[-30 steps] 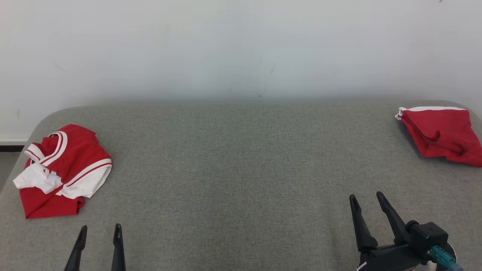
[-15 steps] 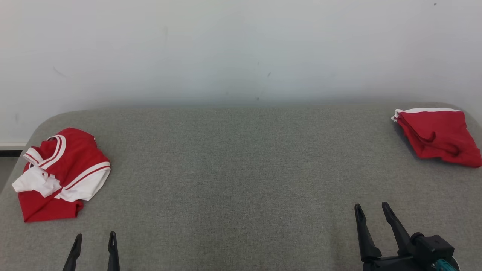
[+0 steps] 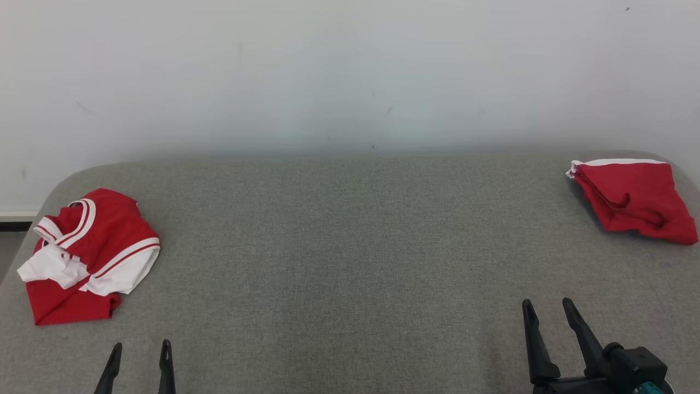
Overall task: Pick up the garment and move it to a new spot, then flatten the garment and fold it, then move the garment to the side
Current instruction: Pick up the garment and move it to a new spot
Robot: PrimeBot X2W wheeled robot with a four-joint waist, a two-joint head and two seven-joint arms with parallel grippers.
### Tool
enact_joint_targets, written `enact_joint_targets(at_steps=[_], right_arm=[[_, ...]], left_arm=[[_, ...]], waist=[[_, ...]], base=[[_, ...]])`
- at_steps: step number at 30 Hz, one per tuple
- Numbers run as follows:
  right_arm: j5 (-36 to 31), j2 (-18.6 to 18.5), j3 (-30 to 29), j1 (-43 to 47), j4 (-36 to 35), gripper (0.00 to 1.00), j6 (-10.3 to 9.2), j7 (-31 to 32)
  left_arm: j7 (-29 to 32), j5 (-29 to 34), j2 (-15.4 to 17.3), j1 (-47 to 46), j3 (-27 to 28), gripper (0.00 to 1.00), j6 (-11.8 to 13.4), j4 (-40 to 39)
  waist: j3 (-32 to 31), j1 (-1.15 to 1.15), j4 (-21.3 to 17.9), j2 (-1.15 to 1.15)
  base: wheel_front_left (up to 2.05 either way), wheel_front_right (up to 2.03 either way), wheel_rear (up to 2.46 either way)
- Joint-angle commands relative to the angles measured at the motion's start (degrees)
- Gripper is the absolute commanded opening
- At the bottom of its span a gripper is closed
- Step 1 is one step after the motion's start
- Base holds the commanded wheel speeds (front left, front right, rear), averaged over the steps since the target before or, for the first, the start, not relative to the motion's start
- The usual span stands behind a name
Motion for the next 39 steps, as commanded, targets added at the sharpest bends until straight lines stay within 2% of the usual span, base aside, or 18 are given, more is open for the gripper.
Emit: enact_joint_targets(at_steps=[1, 10, 17, 39], right_arm=[[-0.56, 0.4, -0.14, 0.66, -0.32, 1.0, -0.12, 0.21], [-0.57, 0.47, -0.34, 1.19, -0.34, 1.0, -0.12, 0.46], [0.0, 0.63, -0.33, 1.72, 0.02, 1.0, -0.12, 0.1], [-0.5, 1.95, -1.1, 2.27, 0.58, 1.0, -0.12, -0.13]], left_arm=[[-0.18, 0.03, 0.27, -0.32, -0.13, 1.0, 0.17, 0.16], [-0.18, -0.22, 0.5, -0.44, -0.73, 1.0, 0.29, 0.34], [-0.11, -0.56, 0.9, -0.63, -0.84, 1.0, 0.33, 0.51], [0.77, -2.5, 2.03, -0.3, -0.21, 1.0, 1.77, 0.13]], waist=[[-0.07, 0.0, 0.0, 0.0], [-0.31, 0.0, 0.81, 0.0], [-0.03, 0.0, 3.49, 0.0], [2.16, 0.0, 21.92, 0.0]], base=[[0.0, 0.0, 0.0], [0.0, 0.0, 0.0], [0.0, 0.0, 0.0], [0.0, 0.0, 0.0]])
